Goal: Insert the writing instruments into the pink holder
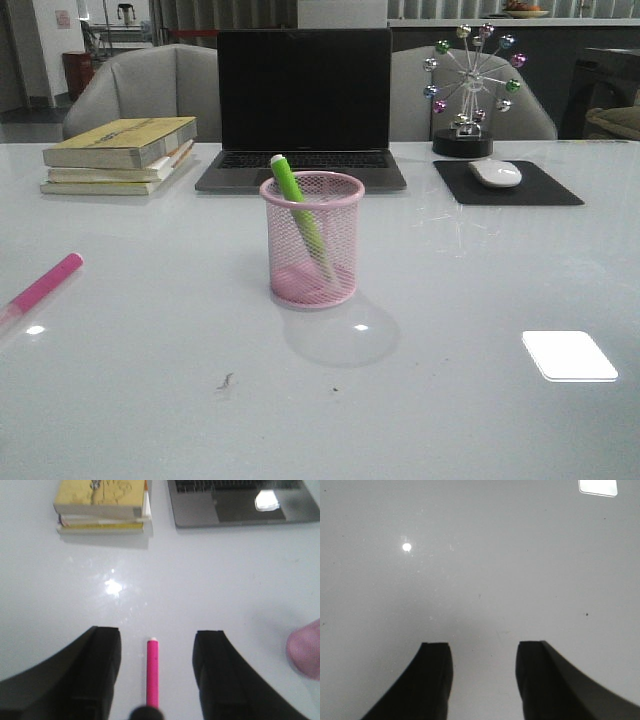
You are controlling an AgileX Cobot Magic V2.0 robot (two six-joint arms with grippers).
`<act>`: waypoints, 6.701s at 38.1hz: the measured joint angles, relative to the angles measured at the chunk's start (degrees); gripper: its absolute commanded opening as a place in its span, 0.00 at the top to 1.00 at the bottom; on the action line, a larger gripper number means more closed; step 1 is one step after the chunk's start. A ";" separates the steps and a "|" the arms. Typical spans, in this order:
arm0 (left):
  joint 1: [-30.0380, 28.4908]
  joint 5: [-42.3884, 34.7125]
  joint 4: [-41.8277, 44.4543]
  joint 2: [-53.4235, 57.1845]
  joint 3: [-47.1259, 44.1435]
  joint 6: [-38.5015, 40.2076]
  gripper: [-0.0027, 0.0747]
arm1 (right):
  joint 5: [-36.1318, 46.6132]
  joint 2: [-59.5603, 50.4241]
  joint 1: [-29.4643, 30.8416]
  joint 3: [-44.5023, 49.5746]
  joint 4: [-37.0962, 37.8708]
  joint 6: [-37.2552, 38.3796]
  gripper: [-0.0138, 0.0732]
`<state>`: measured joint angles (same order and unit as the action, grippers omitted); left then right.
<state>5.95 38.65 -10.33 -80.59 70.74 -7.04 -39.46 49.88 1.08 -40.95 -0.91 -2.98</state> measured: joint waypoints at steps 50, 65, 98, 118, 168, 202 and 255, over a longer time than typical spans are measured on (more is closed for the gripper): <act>0.12 10.03 0.44 -35.78 17.30 0.00 0.46 | -1.89 0.00 0.00 0.00 0.00 0.00 0.35; 0.12 13.14 0.44 -38.96 17.43 0.00 0.46 | -1.89 0.00 0.00 0.00 0.00 0.00 0.35; 0.12 13.54 0.88 -40.69 18.10 0.09 0.84 | -2.03 0.00 0.00 0.00 0.00 0.00 0.39; 5.88 -1.60 0.53 -27.31 17.58 -2.61 0.84 | -3.87 0.00 0.00 0.00 0.00 0.00 0.39; 36.74 -82.24 -7.62 -25.80 -14.21 4.95 0.83 | -6.90 0.00 0.00 0.00 0.00 0.00 0.39; 28.15 -54.67 -0.25 -1.79 -14.46 3.29 0.36 | -6.96 0.00 0.00 0.00 0.00 0.00 0.39; 0.05 -21.38 9.94 36.92 -36.05 3.14 0.36 | -2.57 0.00 0.00 0.00 0.00 0.00 0.72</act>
<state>6.01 17.26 -0.39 -43.66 34.69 -3.90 -42.03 49.88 1.08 -40.95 -0.91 -2.98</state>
